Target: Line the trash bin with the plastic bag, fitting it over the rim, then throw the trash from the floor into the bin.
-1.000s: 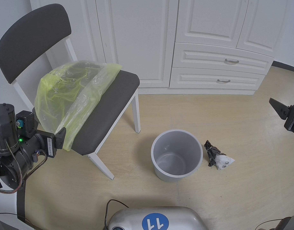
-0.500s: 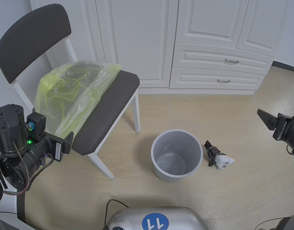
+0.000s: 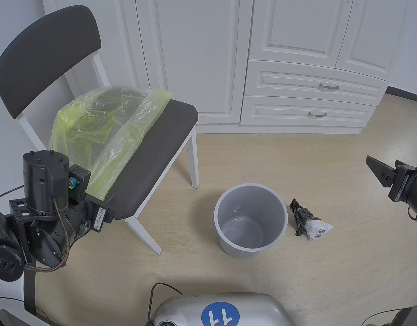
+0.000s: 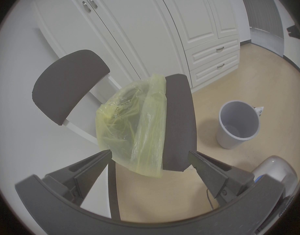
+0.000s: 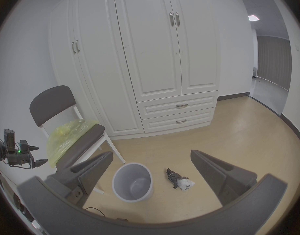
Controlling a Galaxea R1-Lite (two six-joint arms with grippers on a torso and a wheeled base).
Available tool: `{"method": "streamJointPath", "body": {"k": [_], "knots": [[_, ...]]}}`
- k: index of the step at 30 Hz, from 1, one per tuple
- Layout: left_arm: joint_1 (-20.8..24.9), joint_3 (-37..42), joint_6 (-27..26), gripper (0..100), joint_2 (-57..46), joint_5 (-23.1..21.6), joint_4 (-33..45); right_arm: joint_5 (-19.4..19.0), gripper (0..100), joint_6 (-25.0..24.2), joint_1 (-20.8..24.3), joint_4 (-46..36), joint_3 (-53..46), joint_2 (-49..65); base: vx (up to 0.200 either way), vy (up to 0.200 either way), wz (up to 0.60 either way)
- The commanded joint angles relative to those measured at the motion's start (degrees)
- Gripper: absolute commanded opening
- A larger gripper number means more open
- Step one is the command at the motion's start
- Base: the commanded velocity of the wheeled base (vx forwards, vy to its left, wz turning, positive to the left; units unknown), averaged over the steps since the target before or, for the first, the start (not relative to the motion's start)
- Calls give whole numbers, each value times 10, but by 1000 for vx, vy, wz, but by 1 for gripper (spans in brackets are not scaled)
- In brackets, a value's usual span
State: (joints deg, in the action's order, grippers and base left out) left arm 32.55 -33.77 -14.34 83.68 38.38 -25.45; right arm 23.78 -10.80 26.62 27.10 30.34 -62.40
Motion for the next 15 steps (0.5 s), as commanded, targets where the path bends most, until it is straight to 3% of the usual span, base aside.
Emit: {"method": "streamJointPath", "body": {"k": [1, 15], "knots": [[-8, 3, 1, 100, 26, 0, 0, -1, 100, 5, 1, 1, -4, 9, 0, 0, 0], [-48, -3, -27, 100, 94, 28, -3, -6, 100, 4, 1, 0, -5, 0, 0, 0, 0]]}}
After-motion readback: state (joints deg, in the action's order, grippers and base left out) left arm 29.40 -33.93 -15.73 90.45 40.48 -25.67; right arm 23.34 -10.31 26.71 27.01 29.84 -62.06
